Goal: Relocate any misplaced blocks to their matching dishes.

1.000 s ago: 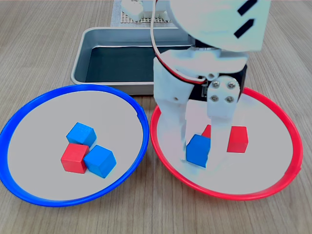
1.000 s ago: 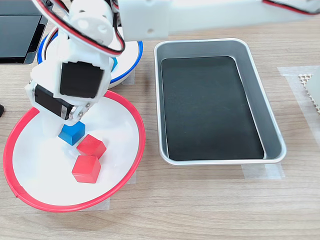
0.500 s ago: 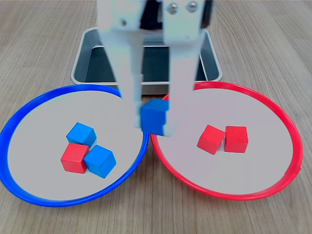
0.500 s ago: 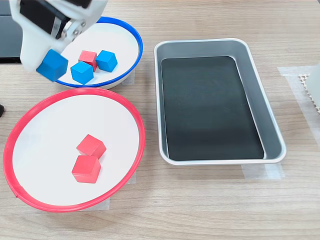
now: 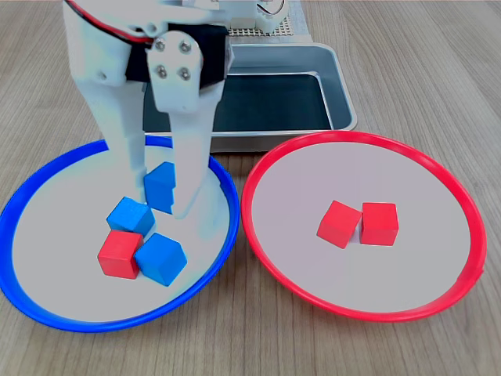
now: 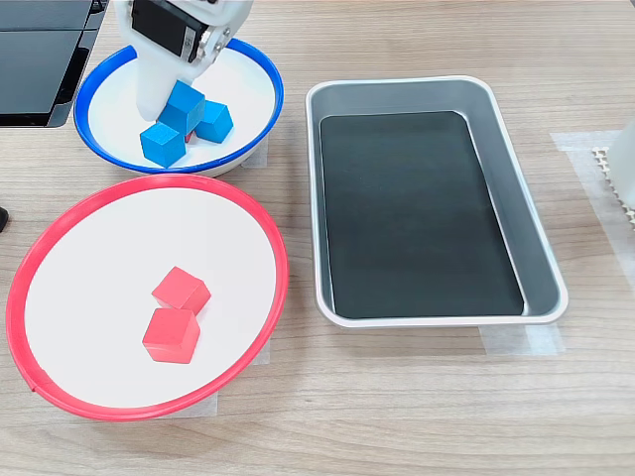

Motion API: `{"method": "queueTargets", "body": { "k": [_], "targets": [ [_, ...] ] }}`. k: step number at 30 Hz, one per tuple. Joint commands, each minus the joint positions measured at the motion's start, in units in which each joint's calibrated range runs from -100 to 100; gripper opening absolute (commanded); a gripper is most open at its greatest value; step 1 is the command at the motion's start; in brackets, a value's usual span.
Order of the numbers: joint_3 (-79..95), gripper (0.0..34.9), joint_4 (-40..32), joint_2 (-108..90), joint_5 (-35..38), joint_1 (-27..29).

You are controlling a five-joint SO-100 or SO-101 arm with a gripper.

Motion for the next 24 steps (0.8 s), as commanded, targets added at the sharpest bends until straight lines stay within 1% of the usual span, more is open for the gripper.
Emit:
{"method": "queueTargets", "body": {
  "k": [1, 6, 9, 10, 13, 17, 24],
  "targets": [
    [-0.23, 0.3, -0.84, 0.14, 0.68, 0.16],
    [0.14, 0.3, -2.25, 2.36, 1.37, 0.35],
    [0.14, 1.8, -2.58, 3.3, 1.66, 0.44],
    [0.04, 3.4, -2.58, 3.47, 1.71, 0.54],
    [-0.23, 10.0, -2.41, 3.81, 1.81, 0.63],
    [-1.05, 13.6, -2.08, 3.98, 2.44, 0.63],
    [-3.32, 14.0, -2.0, 3.13, 2.49, 0.82]
  ]
}}
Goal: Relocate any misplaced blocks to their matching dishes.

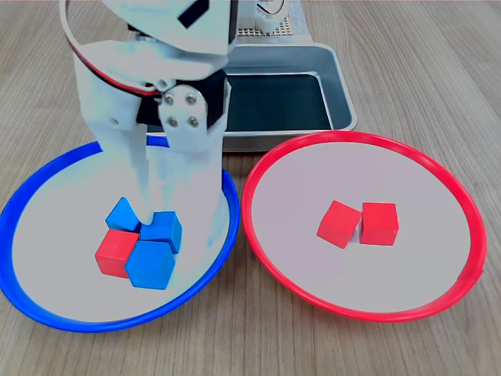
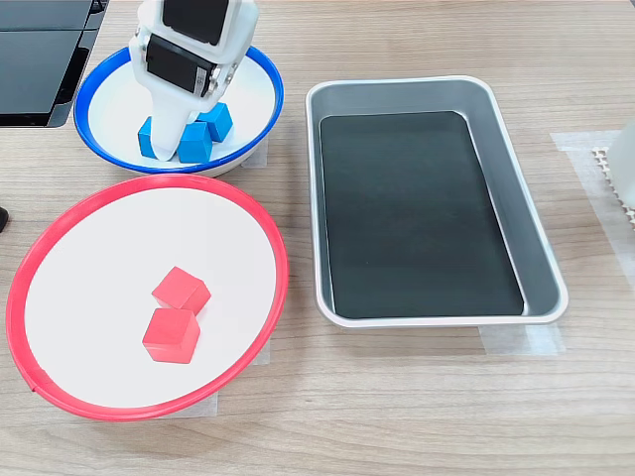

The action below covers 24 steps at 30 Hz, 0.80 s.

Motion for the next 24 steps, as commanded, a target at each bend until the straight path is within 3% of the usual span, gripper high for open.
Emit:
{"method": "queueTargets", "body": {
  "k": [1, 8, 24],
  "targets": [
    [-4.32, 13.5, -0.29, -1.39, -0.39, 0.65],
    [-6.69, 11.4, -4.5, -1.31, -2.1, 2.62],
    [-12.15, 13.0, -8.87, 4.49, 0.63, 6.48]
  ]
}}
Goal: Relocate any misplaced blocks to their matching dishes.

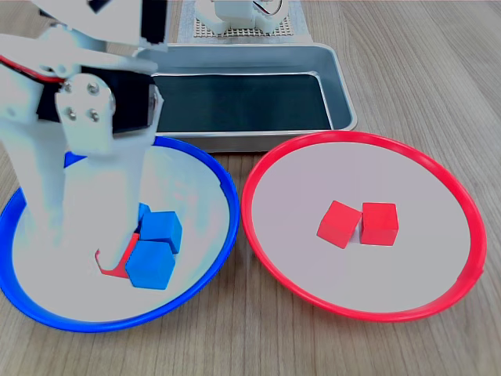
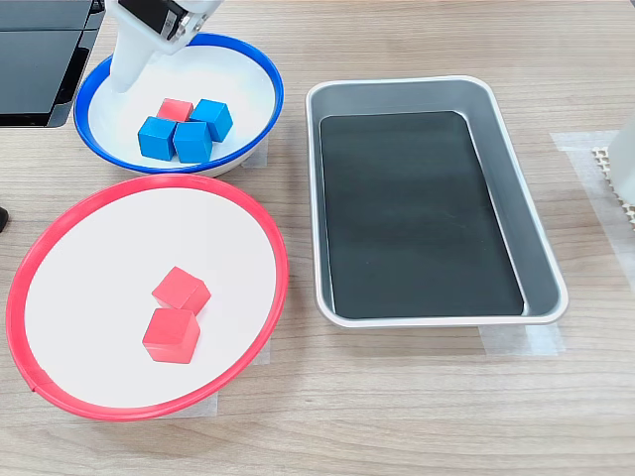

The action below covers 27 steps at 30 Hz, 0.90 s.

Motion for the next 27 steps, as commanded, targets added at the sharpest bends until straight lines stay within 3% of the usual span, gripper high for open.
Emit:
{"method": "queueTargets", "body": {
  "k": [1, 27],
  "targets": [
    [-4.26, 13.0, -1.62, 0.91, -0.05, 0.28],
    [-3.71, 16.2, -2.85, 6.88, 1.51, -0.66]
  ]
}}
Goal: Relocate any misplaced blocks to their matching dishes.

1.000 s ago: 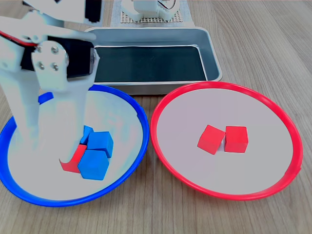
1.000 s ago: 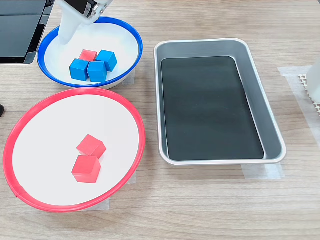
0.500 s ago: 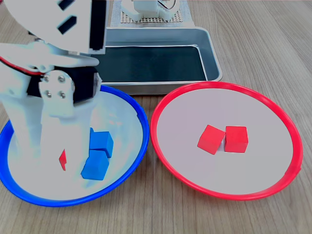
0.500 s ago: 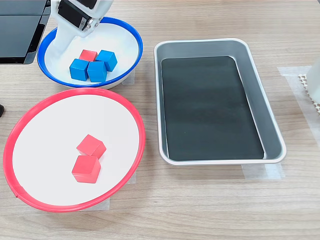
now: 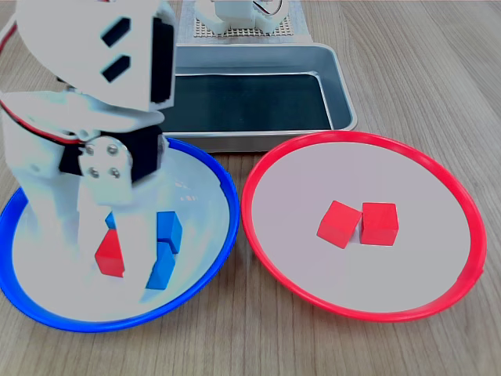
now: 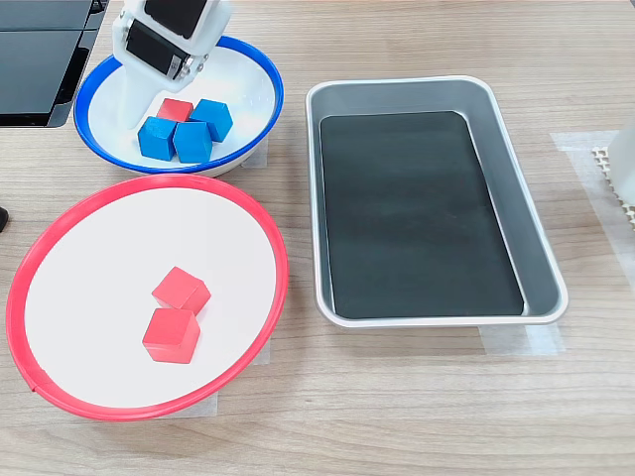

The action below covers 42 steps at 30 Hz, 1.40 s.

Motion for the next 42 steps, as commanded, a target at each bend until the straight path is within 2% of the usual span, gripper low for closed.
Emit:
{"method": "queueTargets", "body": {
  "k": [1, 10, 21, 25, 27, 30, 31, 33, 39, 42],
  "targets": [
    [0.1, 16.3, -0.57, -0.88, -0.2, -0.4],
    [4.92, 17.6, 1.24, -4.12, 0.05, -1.25],
    [10.2, 17.4, 2.24, -7.7, 0.39, -1.72],
    [11.66, 15.0, 2.32, -8.81, 0.93, -1.72],
    [11.75, 12.7, 2.32, -8.89, 1.03, -1.72],
    [11.48, 7.7, 2.15, -8.72, 1.17, -1.72],
    [11.2, 4.5, 1.99, -8.47, 1.17, -1.72],
    [10.84, 0.4, 1.82, -8.3, 1.17, -1.72],
    [10.2, 0.3, 1.66, -8.98, -0.05, -2.38],
    [8.47, 0.3, 3.97, -11.11, -0.98, -3.7]
  ]
}}
